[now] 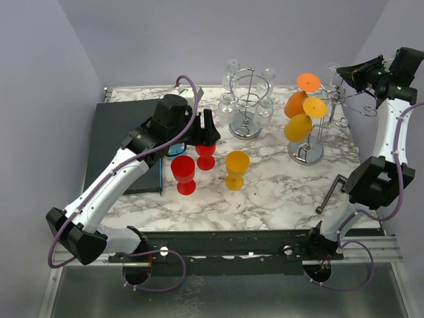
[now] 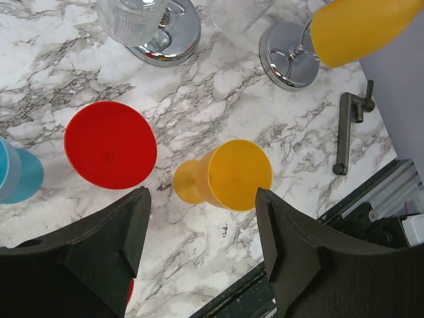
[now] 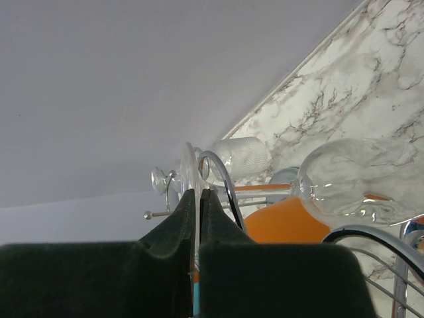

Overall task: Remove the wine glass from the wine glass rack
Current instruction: Pick up the wine glass from the wine rack.

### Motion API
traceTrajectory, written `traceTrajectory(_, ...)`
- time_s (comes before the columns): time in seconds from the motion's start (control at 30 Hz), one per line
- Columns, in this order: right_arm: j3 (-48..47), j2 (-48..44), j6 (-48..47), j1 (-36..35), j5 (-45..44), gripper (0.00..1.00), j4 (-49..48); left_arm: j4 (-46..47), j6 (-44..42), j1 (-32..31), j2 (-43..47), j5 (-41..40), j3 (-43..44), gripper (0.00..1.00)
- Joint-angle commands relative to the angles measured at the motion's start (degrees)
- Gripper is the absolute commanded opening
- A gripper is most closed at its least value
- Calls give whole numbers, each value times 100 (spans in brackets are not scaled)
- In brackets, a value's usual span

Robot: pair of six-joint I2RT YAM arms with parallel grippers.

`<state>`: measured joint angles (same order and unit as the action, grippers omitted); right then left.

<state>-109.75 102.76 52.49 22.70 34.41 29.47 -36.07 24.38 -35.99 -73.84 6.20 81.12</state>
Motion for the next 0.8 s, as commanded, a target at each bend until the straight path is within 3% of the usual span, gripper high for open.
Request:
traceTrajectory(0.0,-60,58,44,-22,-23,1,-182,93,-39,30,177,110,-58,71)
traceTrajectory(0.77,341,-164,588,-22,288,1,-1118,105,-38,74,248,101,-80,71)
